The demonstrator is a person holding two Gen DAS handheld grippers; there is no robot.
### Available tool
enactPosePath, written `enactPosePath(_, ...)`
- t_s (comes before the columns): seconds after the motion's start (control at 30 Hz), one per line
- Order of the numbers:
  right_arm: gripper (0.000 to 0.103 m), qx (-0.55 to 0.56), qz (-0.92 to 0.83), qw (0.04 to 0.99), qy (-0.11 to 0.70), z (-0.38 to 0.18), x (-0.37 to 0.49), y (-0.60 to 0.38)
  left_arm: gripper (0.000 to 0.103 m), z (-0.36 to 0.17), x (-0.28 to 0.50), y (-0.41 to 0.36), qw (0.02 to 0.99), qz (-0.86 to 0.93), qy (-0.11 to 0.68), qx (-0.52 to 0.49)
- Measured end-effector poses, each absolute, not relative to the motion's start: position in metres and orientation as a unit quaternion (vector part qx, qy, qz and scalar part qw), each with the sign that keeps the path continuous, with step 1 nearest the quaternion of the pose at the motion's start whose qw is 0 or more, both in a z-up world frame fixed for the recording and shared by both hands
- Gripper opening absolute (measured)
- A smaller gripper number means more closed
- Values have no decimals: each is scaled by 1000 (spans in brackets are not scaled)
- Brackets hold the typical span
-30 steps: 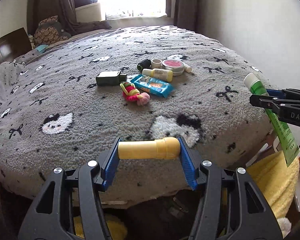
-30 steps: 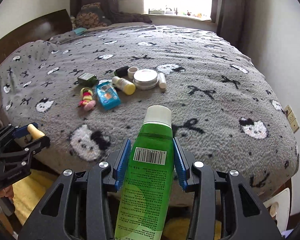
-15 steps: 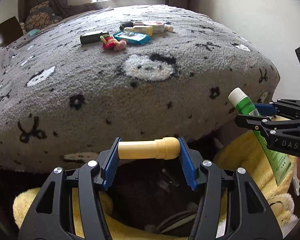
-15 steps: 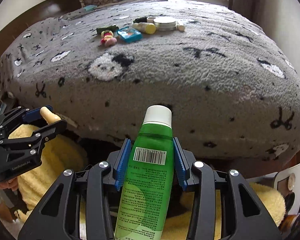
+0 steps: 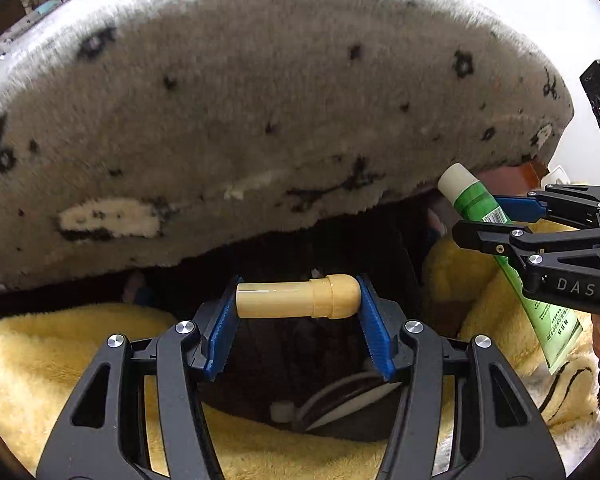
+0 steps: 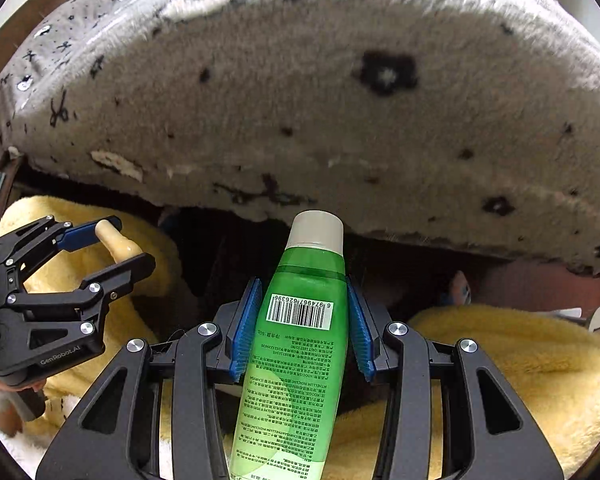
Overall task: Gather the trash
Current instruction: 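Carry the yellow and green tubes down to the bin and release both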
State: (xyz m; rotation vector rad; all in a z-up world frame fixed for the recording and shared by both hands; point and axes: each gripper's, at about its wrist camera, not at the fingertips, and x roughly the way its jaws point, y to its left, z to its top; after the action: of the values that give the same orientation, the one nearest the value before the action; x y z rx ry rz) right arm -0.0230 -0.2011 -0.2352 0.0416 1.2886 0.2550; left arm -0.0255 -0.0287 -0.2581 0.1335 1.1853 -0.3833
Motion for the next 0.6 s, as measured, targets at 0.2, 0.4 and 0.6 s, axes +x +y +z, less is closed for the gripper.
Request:
enactPosePath(0.2, 43, 37, 129, 768, 626, -263, -17, -197, 53, -294, -22, -35, 773, -192, 601, 62)
enactPosePath(0.4, 43, 46, 129, 758, 638, -282, -12, -191, 53, -313, -17, -41, 749, -206, 628, 55)
enactPosePath(0.6, 45, 57, 123, 755, 641, -286, -7, -194, 53, -317, -9, -45, 744, -210, 632, 50)
